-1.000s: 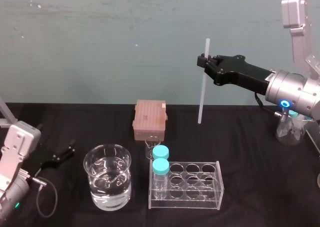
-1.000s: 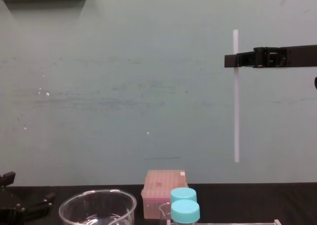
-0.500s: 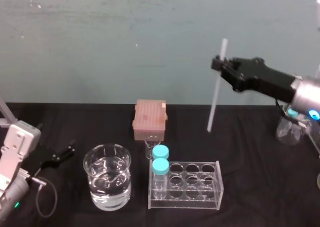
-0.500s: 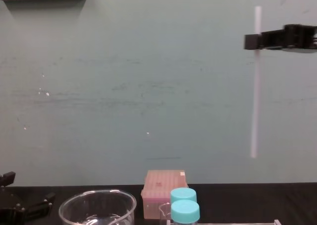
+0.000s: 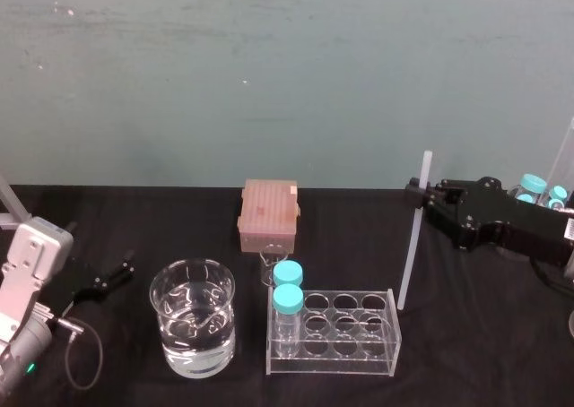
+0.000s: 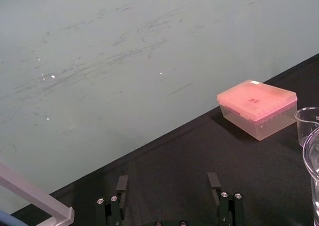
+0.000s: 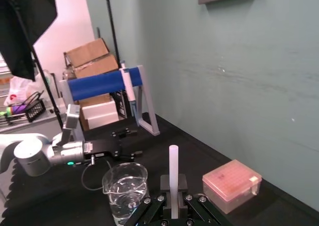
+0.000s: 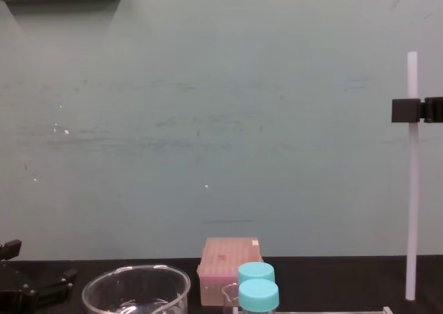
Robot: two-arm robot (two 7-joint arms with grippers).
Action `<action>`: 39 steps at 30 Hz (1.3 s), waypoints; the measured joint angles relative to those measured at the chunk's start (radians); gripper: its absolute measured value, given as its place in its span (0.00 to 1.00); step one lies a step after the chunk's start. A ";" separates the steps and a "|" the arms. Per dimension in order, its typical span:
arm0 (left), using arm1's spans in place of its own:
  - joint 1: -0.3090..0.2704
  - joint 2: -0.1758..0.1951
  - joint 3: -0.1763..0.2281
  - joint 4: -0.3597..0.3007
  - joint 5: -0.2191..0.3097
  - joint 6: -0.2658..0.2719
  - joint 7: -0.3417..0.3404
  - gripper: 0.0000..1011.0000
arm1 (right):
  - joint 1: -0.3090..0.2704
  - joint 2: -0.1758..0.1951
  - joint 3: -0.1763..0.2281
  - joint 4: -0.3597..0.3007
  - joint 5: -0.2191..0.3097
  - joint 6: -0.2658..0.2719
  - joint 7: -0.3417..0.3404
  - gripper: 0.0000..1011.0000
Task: Pick up the stirring rod with one hand, then place it down.
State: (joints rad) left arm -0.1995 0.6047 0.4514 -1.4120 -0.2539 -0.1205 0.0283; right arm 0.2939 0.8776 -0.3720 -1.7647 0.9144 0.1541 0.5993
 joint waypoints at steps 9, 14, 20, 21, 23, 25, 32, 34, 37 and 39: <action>0.000 0.000 0.000 0.000 0.000 0.000 0.000 0.99 | -0.004 -0.033 -0.017 0.031 -0.037 -0.061 0.032 0.07; 0.000 0.000 0.000 0.000 0.000 0.000 0.000 0.99 | 0.011 -0.061 -0.038 0.063 -0.066 -0.074 0.046 0.07; 0.000 0.000 0.000 0.000 0.000 0.000 0.000 0.99 | 0.025 -0.085 -0.056 0.097 -0.092 -0.078 0.055 0.07; 0.000 0.000 0.000 0.000 0.000 0.000 0.000 0.99 | 0.025 -0.085 -0.056 0.097 -0.092 -0.078 0.055 0.07; 0.000 0.000 0.000 0.000 0.000 0.000 0.000 0.99 | 0.027 -0.090 -0.062 0.108 -0.099 -0.078 0.059 0.07; 0.000 0.000 0.000 0.000 0.000 0.000 0.000 0.99 | 0.028 -0.094 -0.065 0.115 -0.103 -0.078 0.060 0.07; 0.000 0.000 0.000 0.000 0.000 0.000 0.000 0.99 | 0.031 -0.115 -0.077 0.142 -0.125 -0.080 0.063 0.07; 0.000 0.000 0.000 0.000 0.000 0.000 0.000 0.99 | 0.032 -0.122 -0.080 0.151 -0.131 -0.084 0.064 0.07; 0.000 0.000 0.000 0.000 0.000 0.000 0.000 0.99 | 0.036 -0.133 -0.085 0.165 -0.143 -0.092 0.069 0.07; 0.000 0.000 0.000 0.000 0.000 0.000 0.000 0.99 | 0.037 -0.137 -0.088 0.171 -0.149 -0.095 0.070 0.07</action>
State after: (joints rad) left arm -0.1995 0.6047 0.4514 -1.4120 -0.2539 -0.1205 0.0283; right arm 0.3310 0.7403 -0.4603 -1.5940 0.7655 0.0589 0.6691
